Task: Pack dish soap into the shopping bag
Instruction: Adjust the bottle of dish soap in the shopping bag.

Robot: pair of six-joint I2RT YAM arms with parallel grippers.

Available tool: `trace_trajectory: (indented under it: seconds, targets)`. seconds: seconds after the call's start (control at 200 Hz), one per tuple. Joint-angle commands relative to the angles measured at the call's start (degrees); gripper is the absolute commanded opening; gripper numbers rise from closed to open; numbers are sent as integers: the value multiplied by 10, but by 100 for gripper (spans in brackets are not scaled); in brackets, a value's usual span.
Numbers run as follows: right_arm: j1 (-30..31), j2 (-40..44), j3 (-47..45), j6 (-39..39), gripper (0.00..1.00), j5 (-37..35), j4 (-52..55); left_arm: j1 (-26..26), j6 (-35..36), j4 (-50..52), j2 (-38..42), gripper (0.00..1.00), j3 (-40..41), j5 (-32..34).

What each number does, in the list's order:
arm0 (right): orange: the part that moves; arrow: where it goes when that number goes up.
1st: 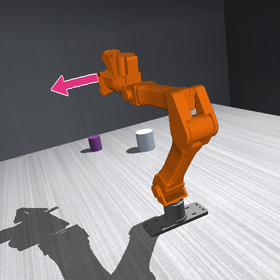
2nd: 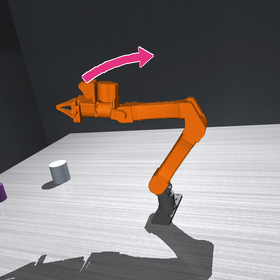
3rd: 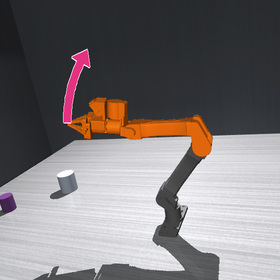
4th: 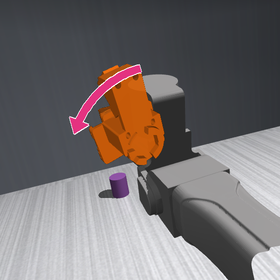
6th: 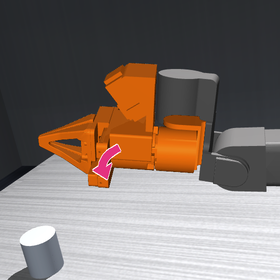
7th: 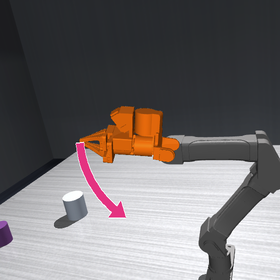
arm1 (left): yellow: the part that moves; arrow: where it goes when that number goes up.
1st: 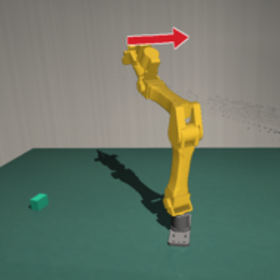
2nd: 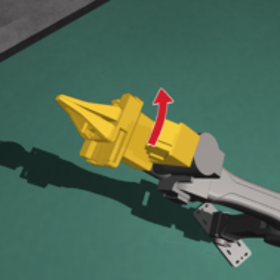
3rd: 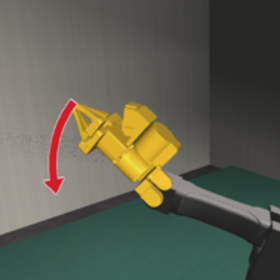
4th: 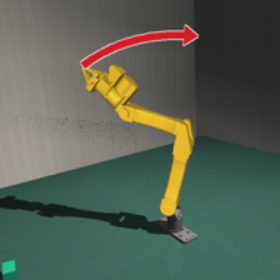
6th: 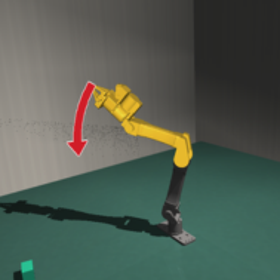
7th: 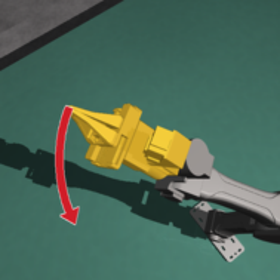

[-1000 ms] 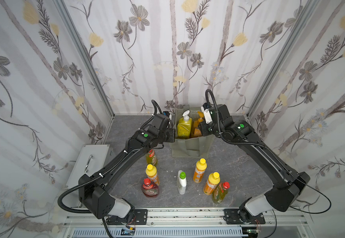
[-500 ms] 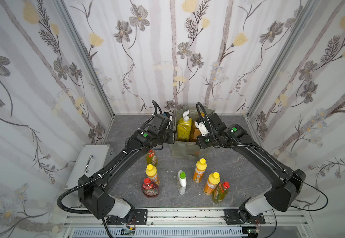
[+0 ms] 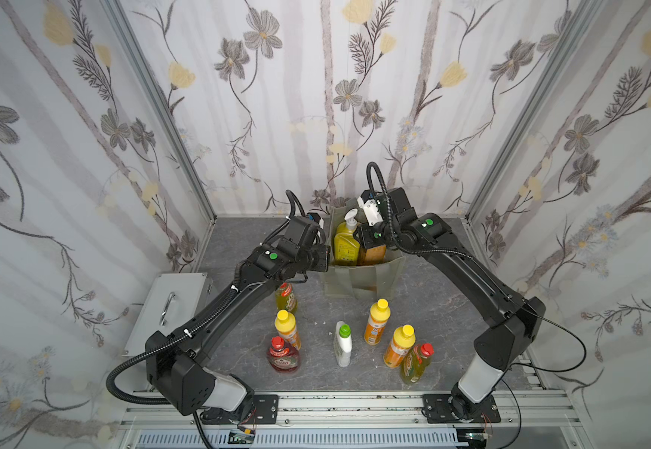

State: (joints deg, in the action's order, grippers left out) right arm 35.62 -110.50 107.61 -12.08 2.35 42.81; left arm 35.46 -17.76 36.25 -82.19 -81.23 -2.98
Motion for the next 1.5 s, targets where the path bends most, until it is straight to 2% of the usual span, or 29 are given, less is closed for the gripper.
trace_trajectory:
  seconds: [0.0, 0.395, 0.565, 0.954, 1.139, 1.224, 1.379, 1.499]
  targets:
    - [-1, -24, 4, 8, 30, 34, -30, 0, 1, -7, 6, 0, 4, 2]
    - [-18, -66, -104, -46, 28, 49, -117, -6, 2, -10, 5, 0, 5, 1]
    - [-33, -81, -107, -62, 28, 44, -163, -8, 3, -7, 7, 0, 5, 1]
    - [-52, -79, -115, -62, 27, -19, -206, -13, 5, 0, 16, 0, 10, 8]
    - [-24, -37, -112, -31, 27, 26, -165, -16, 4, 0, 8, 0, 5, 5]
    - [-20, 5, -146, -30, 28, 44, -153, -15, 4, 0, 2, 0, 2, 0]
    - [-45, 96, -236, -47, 28, 21, -157, -15, 2, -4, 2, 0, 2, -5]
    - [-70, 117, -265, -47, 28, 5, -143, -16, 2, -3, 3, 0, 2, -7]
